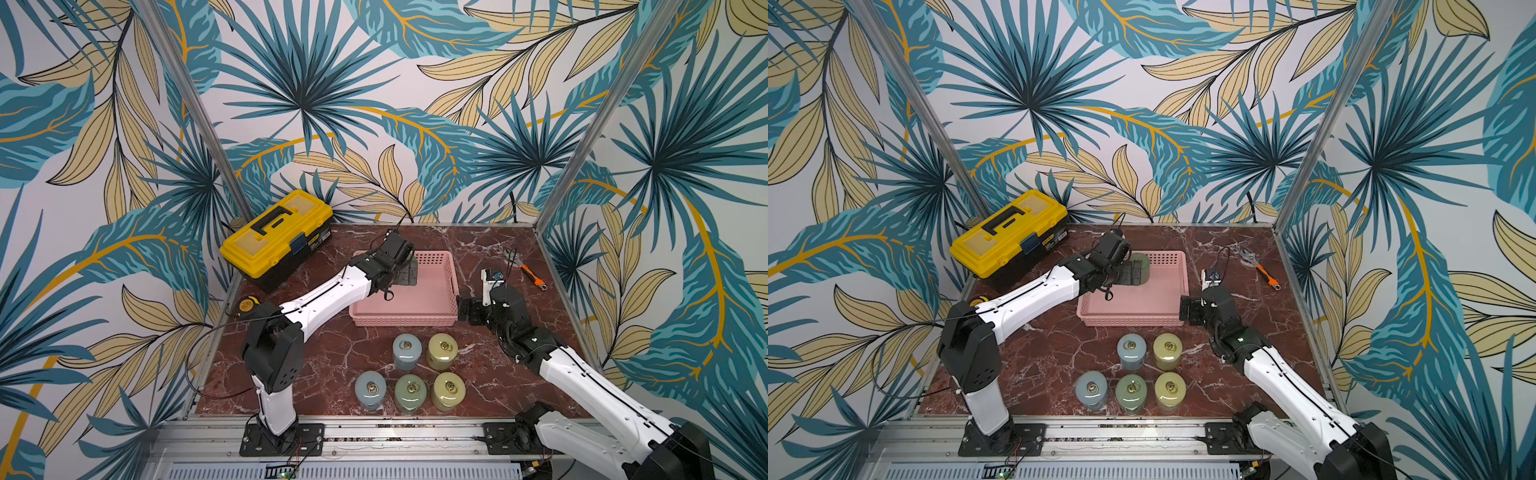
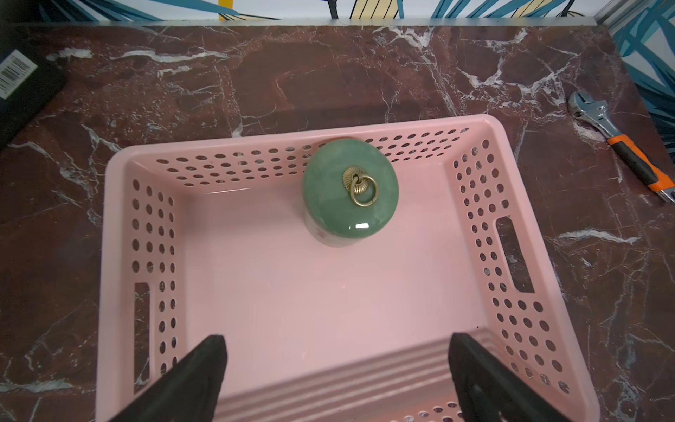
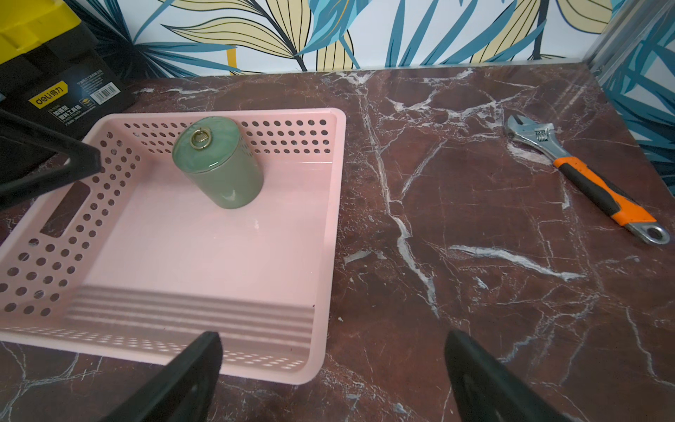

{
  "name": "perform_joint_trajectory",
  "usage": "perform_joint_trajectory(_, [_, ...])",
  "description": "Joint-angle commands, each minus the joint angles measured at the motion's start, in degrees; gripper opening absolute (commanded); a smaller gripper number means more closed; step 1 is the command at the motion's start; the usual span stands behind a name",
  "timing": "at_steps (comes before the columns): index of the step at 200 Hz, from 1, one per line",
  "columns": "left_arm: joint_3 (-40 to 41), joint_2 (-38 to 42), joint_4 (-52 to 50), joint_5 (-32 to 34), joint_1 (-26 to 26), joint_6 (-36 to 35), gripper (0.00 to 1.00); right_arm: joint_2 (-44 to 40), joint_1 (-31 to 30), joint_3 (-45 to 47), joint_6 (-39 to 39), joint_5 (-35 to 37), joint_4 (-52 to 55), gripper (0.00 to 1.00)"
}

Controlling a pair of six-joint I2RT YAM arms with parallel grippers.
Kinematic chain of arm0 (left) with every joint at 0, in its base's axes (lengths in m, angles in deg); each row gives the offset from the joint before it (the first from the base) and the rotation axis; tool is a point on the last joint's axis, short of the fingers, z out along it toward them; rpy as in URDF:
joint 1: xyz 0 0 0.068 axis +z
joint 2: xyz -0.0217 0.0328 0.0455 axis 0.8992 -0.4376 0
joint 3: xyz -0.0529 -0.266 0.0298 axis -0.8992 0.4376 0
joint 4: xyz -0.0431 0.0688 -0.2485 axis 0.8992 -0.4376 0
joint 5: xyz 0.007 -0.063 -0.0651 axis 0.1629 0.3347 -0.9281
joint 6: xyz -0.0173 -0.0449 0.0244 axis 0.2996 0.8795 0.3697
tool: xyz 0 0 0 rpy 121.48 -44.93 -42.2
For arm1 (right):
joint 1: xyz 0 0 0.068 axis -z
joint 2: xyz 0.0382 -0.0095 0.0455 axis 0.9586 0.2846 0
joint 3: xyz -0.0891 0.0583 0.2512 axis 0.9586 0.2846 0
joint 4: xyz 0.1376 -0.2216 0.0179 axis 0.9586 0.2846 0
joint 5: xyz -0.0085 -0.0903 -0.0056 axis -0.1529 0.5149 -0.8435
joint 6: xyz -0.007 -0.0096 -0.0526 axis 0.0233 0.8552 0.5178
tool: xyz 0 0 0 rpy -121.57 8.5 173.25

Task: Take the tea canister out of the basket
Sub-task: Pick up the tea canister from the basket.

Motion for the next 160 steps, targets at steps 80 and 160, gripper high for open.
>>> perform_joint_trajectory(80, [-12.95, -11.32, -2.24, 2.45, -0.20, -1.84, 1.00, -0.15, 0.22, 1.30, -0.40, 1.63, -1.11, 0.99])
perform_joint_trajectory(160, [-18.53, -17.13, -1.57, 4.24, -0.12, -4.55, 1.00, -0.01, 0.21, 1.31, -0.24, 1.61, -1.29, 0.99])
